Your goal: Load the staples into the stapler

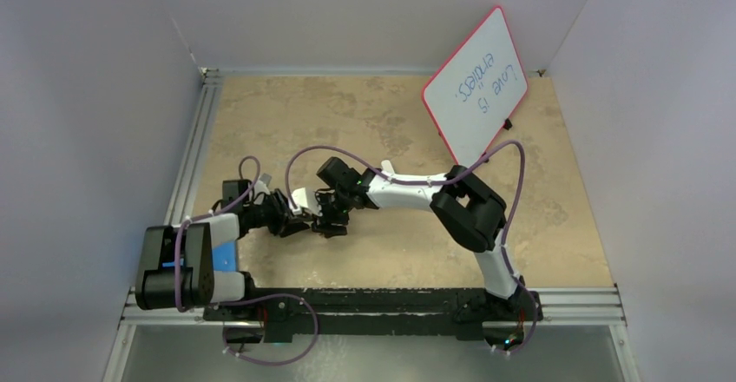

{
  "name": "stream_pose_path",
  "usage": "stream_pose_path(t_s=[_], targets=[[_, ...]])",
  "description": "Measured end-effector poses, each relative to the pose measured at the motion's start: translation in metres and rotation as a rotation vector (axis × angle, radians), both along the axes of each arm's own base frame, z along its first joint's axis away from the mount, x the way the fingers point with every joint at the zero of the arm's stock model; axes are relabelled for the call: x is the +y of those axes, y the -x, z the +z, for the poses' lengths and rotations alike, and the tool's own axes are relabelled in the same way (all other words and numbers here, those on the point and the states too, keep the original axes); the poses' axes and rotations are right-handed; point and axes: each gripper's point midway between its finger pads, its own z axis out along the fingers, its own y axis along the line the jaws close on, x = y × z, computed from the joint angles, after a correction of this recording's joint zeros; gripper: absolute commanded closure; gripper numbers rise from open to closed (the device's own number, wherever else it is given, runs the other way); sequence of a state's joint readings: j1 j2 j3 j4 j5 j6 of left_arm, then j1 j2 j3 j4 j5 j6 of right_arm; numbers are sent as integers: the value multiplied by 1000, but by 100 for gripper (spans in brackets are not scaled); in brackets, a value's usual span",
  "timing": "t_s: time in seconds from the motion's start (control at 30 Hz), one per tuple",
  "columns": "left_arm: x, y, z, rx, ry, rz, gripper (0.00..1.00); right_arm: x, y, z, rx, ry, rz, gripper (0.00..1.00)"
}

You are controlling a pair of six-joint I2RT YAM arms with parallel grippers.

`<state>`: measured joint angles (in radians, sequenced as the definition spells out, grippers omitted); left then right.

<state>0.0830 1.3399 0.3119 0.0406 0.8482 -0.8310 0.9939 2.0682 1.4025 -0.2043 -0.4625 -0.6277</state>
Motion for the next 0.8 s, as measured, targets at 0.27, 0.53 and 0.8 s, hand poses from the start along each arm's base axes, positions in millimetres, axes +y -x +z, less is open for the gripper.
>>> stream_pose_path(t_s=[0.27,0.53,0.8], targets=[[-5,1,1,-20,10,-25,68,-1,-1,-1,-4,7,-4,44],[-14,8,-5,5,16,-56,71,-3,-1,0,-6,7,-8,48],[-21,8,-11,0,9,-84,75,-7,0,-1,-8,11,-28,53]])
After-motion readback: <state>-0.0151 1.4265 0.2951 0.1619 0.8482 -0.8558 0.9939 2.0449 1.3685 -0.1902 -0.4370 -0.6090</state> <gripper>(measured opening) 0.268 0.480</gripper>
